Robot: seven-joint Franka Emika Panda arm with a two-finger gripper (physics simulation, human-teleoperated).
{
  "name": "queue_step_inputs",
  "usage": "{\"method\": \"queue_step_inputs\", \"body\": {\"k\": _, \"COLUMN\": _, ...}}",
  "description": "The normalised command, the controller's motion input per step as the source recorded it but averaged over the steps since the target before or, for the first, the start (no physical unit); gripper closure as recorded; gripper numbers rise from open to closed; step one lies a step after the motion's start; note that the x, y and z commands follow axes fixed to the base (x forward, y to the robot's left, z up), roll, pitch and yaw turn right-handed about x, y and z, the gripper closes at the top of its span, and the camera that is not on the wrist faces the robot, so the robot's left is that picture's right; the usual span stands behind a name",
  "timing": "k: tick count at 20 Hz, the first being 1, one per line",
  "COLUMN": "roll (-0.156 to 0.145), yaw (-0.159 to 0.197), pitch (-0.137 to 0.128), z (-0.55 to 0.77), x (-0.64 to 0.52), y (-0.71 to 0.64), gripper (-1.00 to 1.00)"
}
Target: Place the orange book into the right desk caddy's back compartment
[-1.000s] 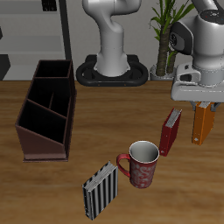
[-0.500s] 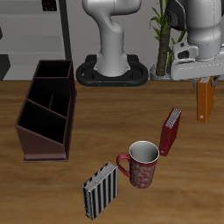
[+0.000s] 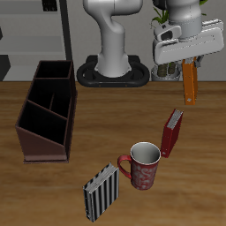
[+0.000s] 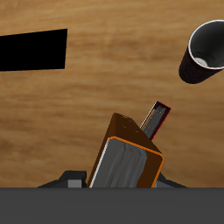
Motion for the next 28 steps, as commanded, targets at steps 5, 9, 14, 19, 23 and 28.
{"method": "queue_step_inputs", "body": {"k": 5, "roll": -0.01, "yaw": 0.125, "pitch": -0.074, "z": 0.32, "x": -0.19, "y": -0.61, "gripper": 1.0}}
{"method": "queue_step_inputs", "body": {"k": 9, "roll": -0.021, "yaw": 0.165, "pitch": -0.011, "z": 0.06, "x": -0.09, "y": -0.7, "gripper": 1.0}}
{"method": "queue_step_inputs", "body": {"k": 14, "roll": -0.056, "yaw": 0.062, "pitch": -0.024, "z": 0.05, "x": -0.01, "y": -0.57, "gripper": 1.0}}
{"method": "queue_step_inputs", "body": {"k": 19, "roll": -0.069, "yaw": 0.044, "pitch": -0.011, "z": -0.05, "x": -0.11, "y": -0.8, "gripper": 1.0}}
{"method": "queue_step_inputs", "body": {"k": 23, "roll": -0.062, "yaw": 0.089, "pitch": -0.002, "z": -0.16, "x": -0.03, "y": -0.72, "gripper": 1.0}}
{"method": "queue_step_inputs", "body": {"k": 28, "roll": -0.119, "yaw": -0.01, "pitch": -0.007, "z": 0.07, "x": -0.07, "y": -0.85, "gripper": 1.0}}
